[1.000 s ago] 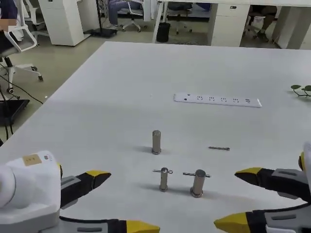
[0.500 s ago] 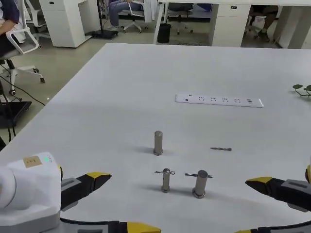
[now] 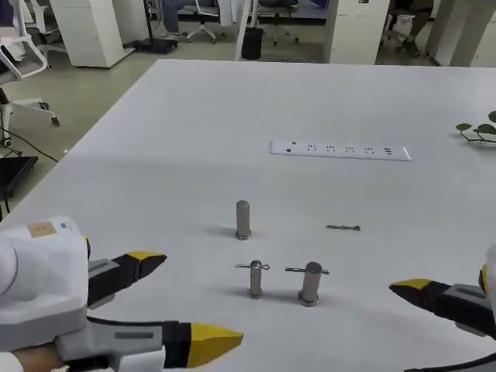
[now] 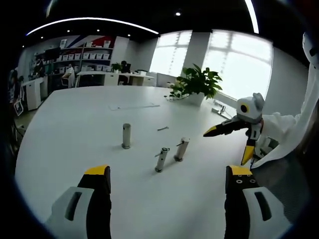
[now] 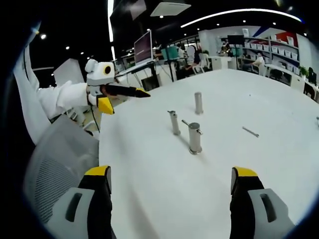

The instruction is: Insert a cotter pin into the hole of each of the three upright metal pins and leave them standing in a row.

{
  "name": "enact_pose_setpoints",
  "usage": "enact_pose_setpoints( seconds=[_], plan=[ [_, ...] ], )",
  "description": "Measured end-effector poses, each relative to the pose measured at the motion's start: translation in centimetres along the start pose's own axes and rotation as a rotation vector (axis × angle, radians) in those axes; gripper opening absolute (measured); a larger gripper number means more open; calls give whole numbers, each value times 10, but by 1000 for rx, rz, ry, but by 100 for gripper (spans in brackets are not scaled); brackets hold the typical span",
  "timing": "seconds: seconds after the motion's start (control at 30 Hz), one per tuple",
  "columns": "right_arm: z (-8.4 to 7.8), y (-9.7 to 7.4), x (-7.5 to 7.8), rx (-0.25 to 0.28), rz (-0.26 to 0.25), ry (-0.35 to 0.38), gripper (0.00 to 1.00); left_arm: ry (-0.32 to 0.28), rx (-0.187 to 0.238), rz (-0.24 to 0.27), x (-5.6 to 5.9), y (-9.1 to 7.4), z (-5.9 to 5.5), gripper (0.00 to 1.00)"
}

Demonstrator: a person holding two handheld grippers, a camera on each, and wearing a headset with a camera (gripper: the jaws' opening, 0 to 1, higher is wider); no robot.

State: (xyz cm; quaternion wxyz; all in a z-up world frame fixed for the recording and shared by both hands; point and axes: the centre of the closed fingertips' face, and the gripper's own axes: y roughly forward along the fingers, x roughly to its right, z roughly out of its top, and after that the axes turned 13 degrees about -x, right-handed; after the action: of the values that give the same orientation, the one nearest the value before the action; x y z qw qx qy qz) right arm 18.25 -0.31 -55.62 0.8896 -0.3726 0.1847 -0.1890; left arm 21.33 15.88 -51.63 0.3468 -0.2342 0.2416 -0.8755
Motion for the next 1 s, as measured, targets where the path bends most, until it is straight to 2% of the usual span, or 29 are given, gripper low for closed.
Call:
enact_pose_setpoints(
  seconds=[0.27, 0.43, 0.53, 0.7, 0.87, 0.9, 1.0],
  plan=[
    [-7, 0, -1, -11, -7, 18, 98, 26, 37, 26, -23, 10, 32, 95],
    [-8, -2, 0, -15, -13, 21, 98, 56, 38, 34, -36, 19, 48, 94],
    [-7, -2, 0, -17, -16, 21, 98, 68, 36, 43, -42, 25, 53, 93],
    [-9, 2, 0, -23, -16, 9, 96, 119, -13, 41, -49, 42, 54, 91],
    [-10, 5, 0, -35, -24, 15, 96, 96, 21, -29, -46, 52, 63, 89],
    [-11, 5, 0, -39, -26, 14, 96, 104, 21, -48, -45, 55, 64, 89],
    [-12, 6, 0, -48, -21, 18, 96, 122, 7, -51, -48, 61, 66, 87]
  ],
)
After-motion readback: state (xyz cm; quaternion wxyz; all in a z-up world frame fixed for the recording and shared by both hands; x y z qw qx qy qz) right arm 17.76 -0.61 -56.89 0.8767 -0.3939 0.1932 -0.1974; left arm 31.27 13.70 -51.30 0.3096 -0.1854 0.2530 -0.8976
